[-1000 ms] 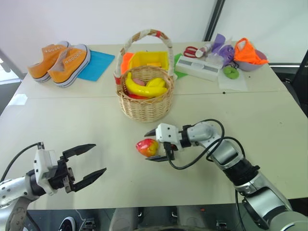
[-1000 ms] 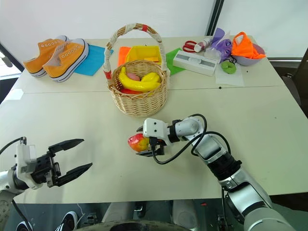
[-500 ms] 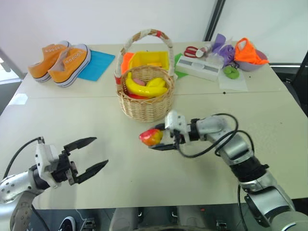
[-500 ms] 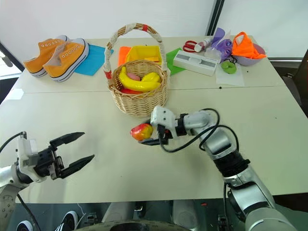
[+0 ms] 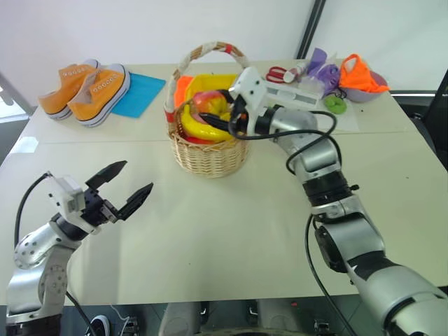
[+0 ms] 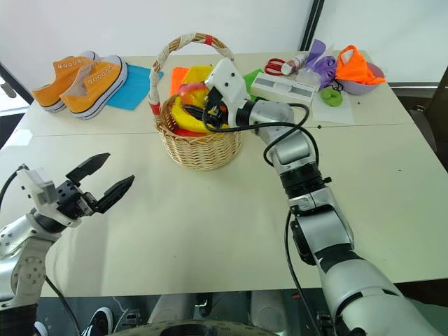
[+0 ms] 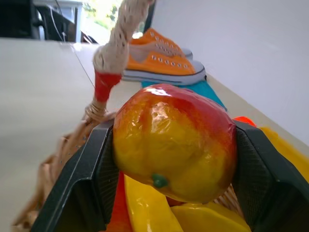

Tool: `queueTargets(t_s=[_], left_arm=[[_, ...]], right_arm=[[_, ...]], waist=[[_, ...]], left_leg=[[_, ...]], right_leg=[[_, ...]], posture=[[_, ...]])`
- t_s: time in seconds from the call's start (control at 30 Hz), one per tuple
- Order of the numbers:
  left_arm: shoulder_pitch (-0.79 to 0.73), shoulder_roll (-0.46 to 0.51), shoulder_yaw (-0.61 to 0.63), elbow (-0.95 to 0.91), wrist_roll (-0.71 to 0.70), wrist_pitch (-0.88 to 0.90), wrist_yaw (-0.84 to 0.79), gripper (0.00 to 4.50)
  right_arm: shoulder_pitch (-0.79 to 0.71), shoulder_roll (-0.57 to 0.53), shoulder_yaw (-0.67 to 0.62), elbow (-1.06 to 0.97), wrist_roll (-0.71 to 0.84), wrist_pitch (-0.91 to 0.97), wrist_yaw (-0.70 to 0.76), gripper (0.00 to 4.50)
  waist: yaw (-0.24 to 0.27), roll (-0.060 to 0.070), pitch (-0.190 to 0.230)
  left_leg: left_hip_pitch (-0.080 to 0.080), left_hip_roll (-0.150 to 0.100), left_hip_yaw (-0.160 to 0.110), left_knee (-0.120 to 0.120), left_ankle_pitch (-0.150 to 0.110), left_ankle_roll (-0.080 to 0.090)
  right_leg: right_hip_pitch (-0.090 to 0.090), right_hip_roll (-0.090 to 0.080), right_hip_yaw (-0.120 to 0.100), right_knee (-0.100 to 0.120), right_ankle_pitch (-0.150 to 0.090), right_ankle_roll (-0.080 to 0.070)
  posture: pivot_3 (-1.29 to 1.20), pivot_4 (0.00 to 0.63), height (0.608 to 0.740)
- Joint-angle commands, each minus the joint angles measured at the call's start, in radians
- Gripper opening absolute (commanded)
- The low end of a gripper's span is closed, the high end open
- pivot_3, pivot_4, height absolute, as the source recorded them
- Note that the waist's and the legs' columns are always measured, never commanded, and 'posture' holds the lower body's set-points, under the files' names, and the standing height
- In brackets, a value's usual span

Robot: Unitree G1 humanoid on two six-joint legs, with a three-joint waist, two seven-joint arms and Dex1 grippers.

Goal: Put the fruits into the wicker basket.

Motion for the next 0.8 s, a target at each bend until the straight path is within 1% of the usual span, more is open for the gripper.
queueTargets(t_s=[0.03, 0.1, 0.13, 0.17, 0.3, 0.47, 0.57, 0.63, 0.67, 0.7, 0.8], left_arm=[[-0.005, -0.012, -0.011, -0.018, 0.011, -0.022, 0.010, 4.50], [0.001, -0.019, -0.017, -0.024, 0.015, -0.027, 0.012, 4.50], [0.005, -0.021, -0.019, -0.027, 0.018, -0.029, 0.013, 4.50], [0.010, -0.022, -0.022, -0.030, 0.021, -0.031, 0.012, 4.50], [0.020, -0.020, -0.025, -0.035, 0.020, -0.033, 0.011, 4.50], [0.030, -0.015, -0.012, -0.042, 0.010, -0.032, 0.011, 4.50], [0.030, -0.017, -0.015, -0.044, 0.008, -0.030, 0.012, 4.50], [0.016, -0.022, -0.029, -0.045, 0.017, -0.028, 0.022, 4.50], [0.002, -0.026, -0.034, -0.041, 0.020, -0.029, 0.030, 4.50], [-0.014, -0.031, -0.038, -0.034, 0.023, -0.029, 0.041, 4.50], [-0.063, -0.057, -0.052, -0.014, 0.046, -0.031, 0.094, 4.50]], right_arm=[[-0.056, 0.012, -0.012, 0.031, -0.024, -0.076, -0.009, 2.59], [-0.058, 0.014, -0.022, 0.045, -0.024, -0.087, -0.010, 3.66], [-0.057, 0.013, -0.024, 0.048, -0.026, -0.092, -0.011, 3.98], [-0.050, 0.015, -0.036, 0.034, -0.007, -0.078, -0.004, 4.48], [0.007, -0.010, -0.086, -0.102, 0.080, -0.012, 0.053, 4.48], [0.149, -0.136, -0.170, -0.349, 0.232, 0.148, 0.159, 4.48], [0.213, -0.183, -0.203, -0.425, 0.286, 0.245, 0.154, 4.48], [0.241, -0.199, -0.198, -0.396, 0.217, 0.215, 0.090, 4.48], [0.233, -0.188, -0.203, -0.349, 0.170, 0.189, 0.014, 4.48], [0.215, -0.162, -0.216, -0.303, 0.149, 0.161, -0.048, 4.48], [0.161, -0.095, -0.220, -0.190, 0.112, 0.076, -0.143, 4.48]], waist=[[0.000, 0.000, 0.000], [0.000, 0.000, 0.000], [0.000, 0.000, 0.000], [0.000, 0.000, 0.000], [0.002, 0.000, 0.000], [0.009, 0.000, 0.000], [0.005, 0.000, 0.000], [-0.002, 0.000, 0.000], [-0.002, 0.000, 0.000], [-0.003, 0.000, 0.000], [-0.001, 0.000, 0.000]], left_leg=[[0.000, 0.000, 0.000, 0.000, 0.000, 0.000], [0.000, 0.000, 0.000, 0.000, 0.000, 0.000], [0.000, 0.000, 0.000, 0.000, 0.000, 0.001], [0.000, 0.000, 0.000, 0.000, 0.000, 0.001], [0.000, 0.000, 0.000, 0.000, -0.001, 0.001], [0.000, 0.000, 0.000, 0.000, -0.001, 0.002], [0.000, 0.000, 0.000, 0.000, -0.001, 0.002], [0.000, 0.001, 0.000, 0.000, -0.001, 0.002], [0.001, 0.001, 0.000, 0.000, -0.001, 0.002], [0.001, 0.001, 0.000, 0.000, -0.001, 0.001], [0.002, 0.002, 0.000, 0.000, 0.001, -0.001]], right_leg=[[0.000, 0.000, 0.000, 0.000, 0.000, 0.000], [0.000, 0.000, 0.000, 0.000, 0.000, 0.000], [0.000, 0.000, 0.000, 0.000, 0.000, 0.000], [0.000, 0.000, 0.000, 0.000, 0.000, 0.000], [0.000, 0.000, 0.000, 0.000, 0.000, 0.000], [0.002, 0.000, 0.000, -0.001, 0.000, 0.000], [0.002, -0.001, 0.000, -0.001, 0.000, 0.000], [0.002, 0.000, 0.000, -0.001, 0.000, 0.000], [0.002, 0.000, 0.000, 0.000, 0.000, 0.000], [0.001, 0.000, 0.000, 0.000, 0.000, 0.000], [0.001, 0.001, 0.000, 0.002, 0.001, -0.001]], posture=[[0.00, 0.150, 0.740], [0.00, 0.150, 0.740], [0.00, 0.150, 0.740], [0.00, 0.150, 0.740], [0.00, 0.150, 0.740], [0.00, 0.150, 0.740], [0.00, 0.150, 0.740], [0.00, 0.150, 0.740], [0.00, 0.150, 0.740], [0.00, 0.150, 0.740], [0.00, 0.150, 0.740]])
